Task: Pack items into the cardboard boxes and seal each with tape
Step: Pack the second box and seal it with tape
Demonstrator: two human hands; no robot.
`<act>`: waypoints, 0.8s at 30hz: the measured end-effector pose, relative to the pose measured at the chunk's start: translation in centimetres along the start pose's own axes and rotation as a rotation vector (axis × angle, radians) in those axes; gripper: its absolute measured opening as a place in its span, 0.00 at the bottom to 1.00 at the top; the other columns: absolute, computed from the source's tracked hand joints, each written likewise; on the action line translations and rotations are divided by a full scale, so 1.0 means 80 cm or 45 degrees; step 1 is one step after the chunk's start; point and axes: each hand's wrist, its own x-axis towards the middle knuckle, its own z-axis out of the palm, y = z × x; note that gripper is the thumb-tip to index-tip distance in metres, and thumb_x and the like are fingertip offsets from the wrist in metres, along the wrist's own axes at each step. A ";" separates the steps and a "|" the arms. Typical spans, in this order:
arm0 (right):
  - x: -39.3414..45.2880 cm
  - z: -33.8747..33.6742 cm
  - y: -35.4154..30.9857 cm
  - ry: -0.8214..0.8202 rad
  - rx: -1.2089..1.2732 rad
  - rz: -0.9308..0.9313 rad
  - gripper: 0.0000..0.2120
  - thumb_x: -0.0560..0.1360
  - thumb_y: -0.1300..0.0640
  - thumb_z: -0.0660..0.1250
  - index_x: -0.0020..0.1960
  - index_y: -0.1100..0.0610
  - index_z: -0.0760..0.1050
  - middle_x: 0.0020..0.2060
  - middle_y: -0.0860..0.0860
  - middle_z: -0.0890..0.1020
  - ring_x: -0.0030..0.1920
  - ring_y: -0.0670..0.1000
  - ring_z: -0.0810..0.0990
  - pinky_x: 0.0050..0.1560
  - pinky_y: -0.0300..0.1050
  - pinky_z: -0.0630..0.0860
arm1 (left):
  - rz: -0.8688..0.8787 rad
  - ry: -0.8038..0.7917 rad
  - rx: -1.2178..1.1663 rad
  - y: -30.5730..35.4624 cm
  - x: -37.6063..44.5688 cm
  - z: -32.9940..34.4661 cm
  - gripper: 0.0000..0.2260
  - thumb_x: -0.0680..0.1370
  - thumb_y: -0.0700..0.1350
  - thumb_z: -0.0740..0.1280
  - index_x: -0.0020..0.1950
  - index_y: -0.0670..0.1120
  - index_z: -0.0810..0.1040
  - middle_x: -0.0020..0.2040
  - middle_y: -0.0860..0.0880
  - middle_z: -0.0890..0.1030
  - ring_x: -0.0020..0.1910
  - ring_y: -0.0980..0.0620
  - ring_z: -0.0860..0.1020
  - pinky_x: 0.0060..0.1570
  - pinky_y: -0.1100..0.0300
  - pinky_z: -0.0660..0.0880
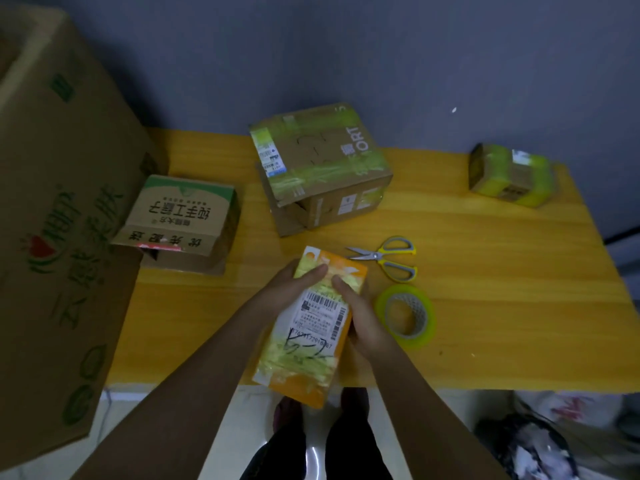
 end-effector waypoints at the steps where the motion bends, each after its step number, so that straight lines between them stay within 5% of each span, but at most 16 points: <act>1: -0.027 0.011 -0.024 0.015 -0.018 -0.078 0.46 0.59 0.28 0.75 0.71 0.43 0.67 0.67 0.46 0.75 0.65 0.52 0.76 0.63 0.59 0.74 | 0.081 0.018 0.063 0.004 -0.004 -0.001 0.15 0.77 0.57 0.66 0.60 0.52 0.76 0.61 0.54 0.78 0.52 0.60 0.78 0.54 0.62 0.75; 4: -0.084 0.029 -0.083 0.017 -0.109 -0.300 0.52 0.60 0.29 0.74 0.77 0.41 0.54 0.70 0.40 0.66 0.69 0.48 0.68 0.67 0.57 0.70 | 0.279 0.051 0.089 0.039 -0.036 0.000 0.16 0.77 0.55 0.67 0.62 0.51 0.77 0.54 0.55 0.82 0.54 0.55 0.81 0.53 0.59 0.76; 7: -0.119 0.025 -0.117 0.076 -0.092 -0.405 0.56 0.54 0.26 0.74 0.76 0.41 0.57 0.72 0.45 0.69 0.69 0.51 0.71 0.66 0.56 0.72 | 0.408 0.047 0.228 0.075 -0.053 0.007 0.18 0.76 0.56 0.67 0.65 0.54 0.74 0.52 0.60 0.82 0.52 0.59 0.81 0.46 0.67 0.74; 12: -0.161 -0.016 -0.161 0.264 0.038 -0.588 0.53 0.56 0.28 0.76 0.75 0.42 0.61 0.70 0.46 0.72 0.68 0.51 0.72 0.65 0.59 0.72 | 0.710 0.034 0.514 0.143 -0.070 0.055 0.29 0.75 0.64 0.60 0.73 0.54 0.65 0.68 0.55 0.73 0.67 0.55 0.70 0.66 0.56 0.66; 16: -0.184 -0.084 -0.200 0.373 0.279 -0.704 0.47 0.59 0.32 0.77 0.72 0.49 0.67 0.64 0.49 0.78 0.64 0.53 0.77 0.65 0.59 0.73 | 0.526 -0.086 0.668 0.187 -0.072 0.098 0.50 0.61 0.82 0.51 0.78 0.58 0.54 0.78 0.56 0.55 0.77 0.51 0.53 0.75 0.50 0.49; 18: -0.195 -0.117 -0.221 0.287 0.379 -0.755 0.40 0.64 0.36 0.75 0.70 0.53 0.70 0.62 0.54 0.80 0.61 0.57 0.79 0.64 0.60 0.73 | 0.443 -0.229 0.659 0.197 -0.062 0.126 0.47 0.65 0.80 0.55 0.78 0.57 0.53 0.76 0.59 0.56 0.75 0.56 0.52 0.73 0.63 0.43; 20: -0.200 -0.146 -0.241 0.217 0.424 -0.765 0.38 0.67 0.36 0.73 0.69 0.57 0.71 0.61 0.59 0.79 0.60 0.60 0.80 0.61 0.62 0.75 | 0.376 -0.376 0.510 0.209 -0.059 0.163 0.39 0.70 0.72 0.64 0.77 0.58 0.57 0.72 0.62 0.61 0.73 0.58 0.58 0.70 0.67 0.48; 22: -0.200 -0.172 -0.260 0.300 0.413 -0.761 0.35 0.70 0.36 0.70 0.68 0.59 0.72 0.60 0.59 0.81 0.58 0.60 0.81 0.58 0.61 0.77 | 0.449 -0.401 0.478 0.212 -0.036 0.200 0.42 0.63 0.73 0.70 0.73 0.61 0.63 0.70 0.60 0.70 0.69 0.54 0.69 0.71 0.50 0.62; 24: -0.188 -0.202 -0.275 0.418 0.390 -0.749 0.29 0.74 0.39 0.65 0.66 0.59 0.74 0.57 0.57 0.82 0.55 0.57 0.83 0.57 0.59 0.78 | 0.492 -0.289 0.432 0.221 -0.004 0.233 0.40 0.61 0.74 0.70 0.70 0.61 0.66 0.66 0.56 0.75 0.64 0.52 0.76 0.64 0.47 0.72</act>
